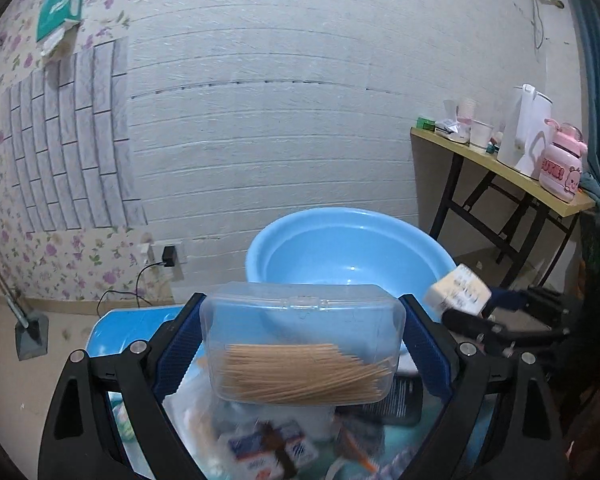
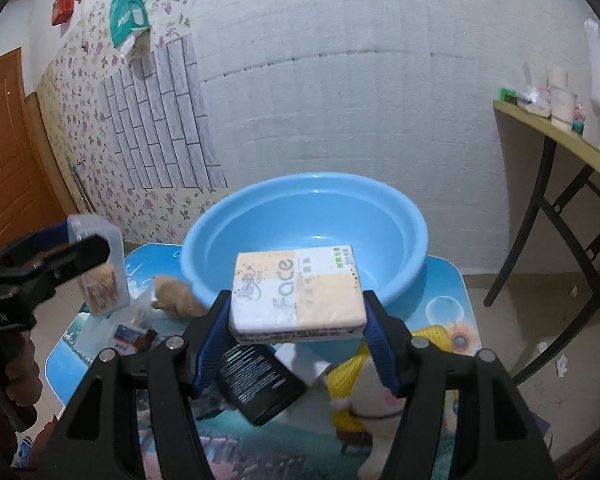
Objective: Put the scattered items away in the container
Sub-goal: 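Carry both items over the blue basin and open both grippers to drop them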
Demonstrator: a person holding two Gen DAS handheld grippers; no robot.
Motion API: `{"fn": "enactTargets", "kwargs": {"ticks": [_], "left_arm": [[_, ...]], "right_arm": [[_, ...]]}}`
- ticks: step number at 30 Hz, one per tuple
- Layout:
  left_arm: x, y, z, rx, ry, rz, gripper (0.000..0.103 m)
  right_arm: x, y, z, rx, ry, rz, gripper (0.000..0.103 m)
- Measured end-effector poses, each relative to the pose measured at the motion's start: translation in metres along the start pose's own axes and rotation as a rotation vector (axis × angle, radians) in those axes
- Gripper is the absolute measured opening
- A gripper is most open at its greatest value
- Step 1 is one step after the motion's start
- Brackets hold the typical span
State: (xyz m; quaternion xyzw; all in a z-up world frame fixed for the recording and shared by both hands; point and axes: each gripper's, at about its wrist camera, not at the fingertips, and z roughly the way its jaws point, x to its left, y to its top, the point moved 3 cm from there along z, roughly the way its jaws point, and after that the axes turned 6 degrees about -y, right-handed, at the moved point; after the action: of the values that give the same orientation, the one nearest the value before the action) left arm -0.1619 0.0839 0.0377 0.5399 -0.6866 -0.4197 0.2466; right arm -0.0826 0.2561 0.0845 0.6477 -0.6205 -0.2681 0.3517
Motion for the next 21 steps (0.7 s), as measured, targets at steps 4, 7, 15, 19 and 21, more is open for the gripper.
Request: {"fn": "enactTargets", "kwargs": {"ticks": [4, 7, 15, 19, 21], "left_arm": [[-0.008, 0.013, 0.031, 0.022, -0.018, 0.005, 0.093], [-0.012, 0.017, 0.053, 0.049, -0.034, 0.012, 0.093], [-0.022, 0.012, 0.078, 0.087, -0.05, 0.06, 0.093], [-0.023, 0.012, 0.08, 0.096, -0.071, 0.08, 0.093], [-0.023, 0.012, 0.079, 0.096, -0.075, 0.088, 0.093]], "right_arm": [[-0.012, 0.005, 0.015, 0.015, -0.024, -0.003, 0.062], [-0.021, 0.01, 0.025, 0.041, -0.009, 0.014, 0.062], [-0.02, 0.015, 0.04, 0.053, 0.006, -0.035, 0.063], [-0.015, 0.012, 0.046, 0.048, 0.004, -0.049, 0.063], [-0.012, 0.012, 0.047, 0.058, 0.016, -0.046, 0.063]]}}
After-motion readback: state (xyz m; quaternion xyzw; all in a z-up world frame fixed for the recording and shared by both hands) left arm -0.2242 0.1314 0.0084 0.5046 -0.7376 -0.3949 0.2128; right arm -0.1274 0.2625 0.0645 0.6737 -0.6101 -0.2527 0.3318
